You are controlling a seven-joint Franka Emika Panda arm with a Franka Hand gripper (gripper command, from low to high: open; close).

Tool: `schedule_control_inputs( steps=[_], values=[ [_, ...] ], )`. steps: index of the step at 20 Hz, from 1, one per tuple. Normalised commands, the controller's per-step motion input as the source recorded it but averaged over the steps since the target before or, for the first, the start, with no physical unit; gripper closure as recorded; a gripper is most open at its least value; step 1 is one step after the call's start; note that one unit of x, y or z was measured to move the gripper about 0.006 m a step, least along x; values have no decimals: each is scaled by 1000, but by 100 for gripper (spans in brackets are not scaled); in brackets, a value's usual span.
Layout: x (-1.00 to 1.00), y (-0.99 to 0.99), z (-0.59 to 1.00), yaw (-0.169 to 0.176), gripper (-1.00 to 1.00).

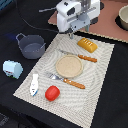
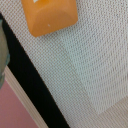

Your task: Interact with the objects in diverse but meaningful ways.

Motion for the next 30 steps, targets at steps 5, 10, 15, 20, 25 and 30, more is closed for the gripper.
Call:
schedule_control_inputs(
  steps=[5, 10, 15, 20, 25, 30],
  values=[
    [931, -12, 0, 6, -100],
    [993, 0, 0, 0, -100],
    [757, 0, -11, 25, -100],
    [170, 7, -83, 82, -100],
    [7, 105, -85, 96, 100],
    [71, 115, -158, 107, 100]
  ],
)
